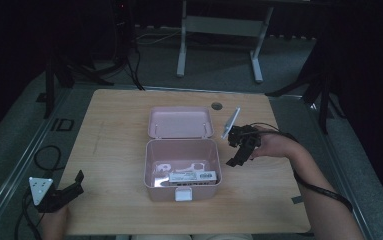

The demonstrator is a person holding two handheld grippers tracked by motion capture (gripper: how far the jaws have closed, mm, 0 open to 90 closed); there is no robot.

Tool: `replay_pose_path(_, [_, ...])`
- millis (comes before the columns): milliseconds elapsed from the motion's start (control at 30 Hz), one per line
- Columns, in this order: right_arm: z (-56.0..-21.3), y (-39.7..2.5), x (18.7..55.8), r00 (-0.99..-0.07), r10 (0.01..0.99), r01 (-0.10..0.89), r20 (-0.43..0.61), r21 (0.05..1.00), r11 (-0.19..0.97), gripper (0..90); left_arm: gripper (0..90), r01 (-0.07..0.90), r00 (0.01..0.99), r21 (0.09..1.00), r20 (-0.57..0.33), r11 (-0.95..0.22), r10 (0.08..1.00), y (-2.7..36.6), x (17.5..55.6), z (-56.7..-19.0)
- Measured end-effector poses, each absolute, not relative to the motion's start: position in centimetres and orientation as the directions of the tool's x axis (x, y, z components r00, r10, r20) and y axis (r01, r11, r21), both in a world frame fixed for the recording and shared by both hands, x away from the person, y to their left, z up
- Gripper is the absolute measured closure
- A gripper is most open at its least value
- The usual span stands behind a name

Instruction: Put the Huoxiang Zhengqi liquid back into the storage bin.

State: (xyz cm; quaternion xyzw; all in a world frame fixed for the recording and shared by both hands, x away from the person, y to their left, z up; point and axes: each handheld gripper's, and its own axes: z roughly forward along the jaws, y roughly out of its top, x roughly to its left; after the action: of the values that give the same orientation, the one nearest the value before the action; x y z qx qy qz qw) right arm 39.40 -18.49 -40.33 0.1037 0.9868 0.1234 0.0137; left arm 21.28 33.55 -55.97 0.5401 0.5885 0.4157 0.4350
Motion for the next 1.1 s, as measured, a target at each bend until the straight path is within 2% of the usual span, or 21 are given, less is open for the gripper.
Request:
replay_pose_path(133, [-42.1, -19.8, 39.7, -0.971, 0.238, 0.218, -0.033, 0.289, 0.932, 13.4, 1.6, 0.274, -0.038, 0.959, -0.064, 0.072, 0.997, 33.6, 21.3, -56.0])
replay_pose_path(233, [-42.9, -20.4, 40.0, -0.965, 0.26, 0.236, -0.033, 0.322, 0.917, 13.4, 1.6, 0.273, -0.038, 0.959, -0.066, 0.074, 0.997, 33.6, 21.3, -56.0])
replay_pose_path(467, [-46.3, -23.4, 40.7, -0.915, 0.393, 0.302, -0.084, 0.501, 0.811, 12.0, 1.6, 0.273, -0.038, 0.959, -0.065, 0.073, 0.997, 33.6, 21.3, -56.0])
replay_pose_path(633, [-48.3, -25.1, 40.6, -0.867, 0.481, 0.329, -0.13, 0.576, 0.748, 12.0, 1.6, 0.274, -0.038, 0.959, -0.064, 0.072, 0.997, 33.6, 21.3, -56.0])
replay_pose_path(933, [-51.3, -28.0, 39.9, -0.725, 0.671, 0.374, -0.155, 0.729, 0.573, 10.9, 1.6, 0.272, -0.038, 0.959, -0.065, 0.073, 0.997, 33.6, 21.3, -56.0])
replay_pose_path(1100, [-52.6, -29.4, 39.2, -0.647, 0.744, 0.39, -0.166, 0.767, 0.509, 10.8, 1.6, 0.272, -0.039, 0.959, -0.065, 0.073, 0.997, 33.6, 21.3, -56.0])
